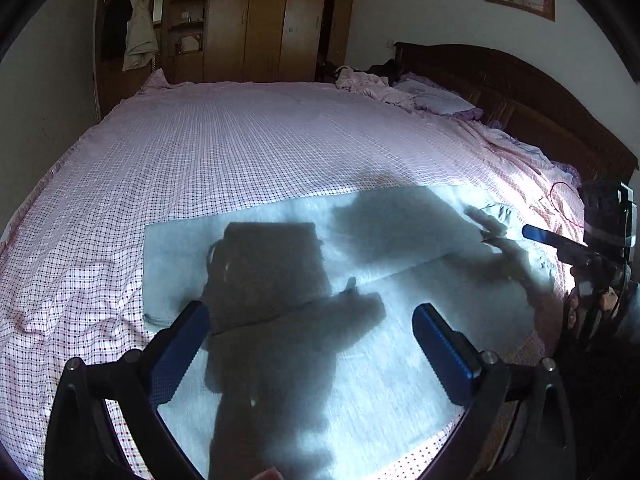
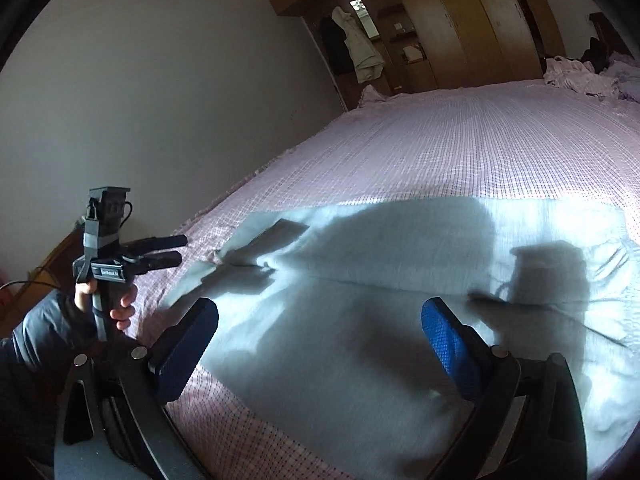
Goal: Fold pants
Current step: 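Lower both grippers to the waistband end of the pants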
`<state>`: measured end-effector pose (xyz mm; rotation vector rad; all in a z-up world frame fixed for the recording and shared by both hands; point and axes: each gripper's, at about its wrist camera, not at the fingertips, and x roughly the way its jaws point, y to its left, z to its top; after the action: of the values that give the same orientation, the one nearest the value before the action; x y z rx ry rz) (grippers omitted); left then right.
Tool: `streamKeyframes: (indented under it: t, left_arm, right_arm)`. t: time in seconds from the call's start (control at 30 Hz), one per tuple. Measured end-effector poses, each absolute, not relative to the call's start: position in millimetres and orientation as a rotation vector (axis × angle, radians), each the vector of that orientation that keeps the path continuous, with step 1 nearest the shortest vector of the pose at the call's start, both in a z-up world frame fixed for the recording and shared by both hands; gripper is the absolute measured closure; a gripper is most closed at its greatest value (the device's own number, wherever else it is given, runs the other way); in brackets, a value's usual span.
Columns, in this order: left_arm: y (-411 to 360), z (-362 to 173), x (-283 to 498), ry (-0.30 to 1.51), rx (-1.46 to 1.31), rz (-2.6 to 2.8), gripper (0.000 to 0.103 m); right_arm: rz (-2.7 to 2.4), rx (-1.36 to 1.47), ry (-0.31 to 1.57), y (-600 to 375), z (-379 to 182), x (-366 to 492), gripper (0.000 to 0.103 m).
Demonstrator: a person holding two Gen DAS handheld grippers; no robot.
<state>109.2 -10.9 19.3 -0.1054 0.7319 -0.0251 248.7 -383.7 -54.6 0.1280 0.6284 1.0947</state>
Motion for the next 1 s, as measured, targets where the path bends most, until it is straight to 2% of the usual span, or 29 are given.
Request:
streamKeyframes:
  t: [0.3,0.63,0.77,0.83,0.87,0.9,1.0]
  left_arm:
    - [6.6,-3.2,140.7,0.755,-0.201,-0.080,0.000]
    - [-9.4,-6.3,233.7,0.897,0.250,-0.097,0.000]
    - [-8.1,-12.9,279.8,0.919,0.295,-0.090,0.000]
    - [-2.6,-20.1,300.0,0.928,0.246,-0.100,0.000]
    - [-2.0,-26.7,310.2,0.954,0.253,-0.105,0.001]
    - [-1.9,-33.9,318.3,0.969,0.288,-0.096,0.004]
    - [1.3,-59.0,337.7,1.023,0.379,-0.083,0.009]
  right_arm:
    - [1.028,0.052,0.665,-375.3,-54.5,276.3,0.005]
    - [1.027,-0.316,0.661,-343.6,-31.5,358.8,0.005]
    - [1.065,-0.369,0.762,-320.2,-37.7,407.4,0.005]
    - [1.100,-0.434,0.828,-306.6,-49.5,420.3,0.011]
    - [1.107,-0.477,0.849,-301.0,-56.1,423.9,0.021]
    - [1.111,-0.514,0.868,-294.6,-61.1,428.2,0.026]
    - [1.129,-0.562,0.925,-285.0,-77.3,434.6,0.027]
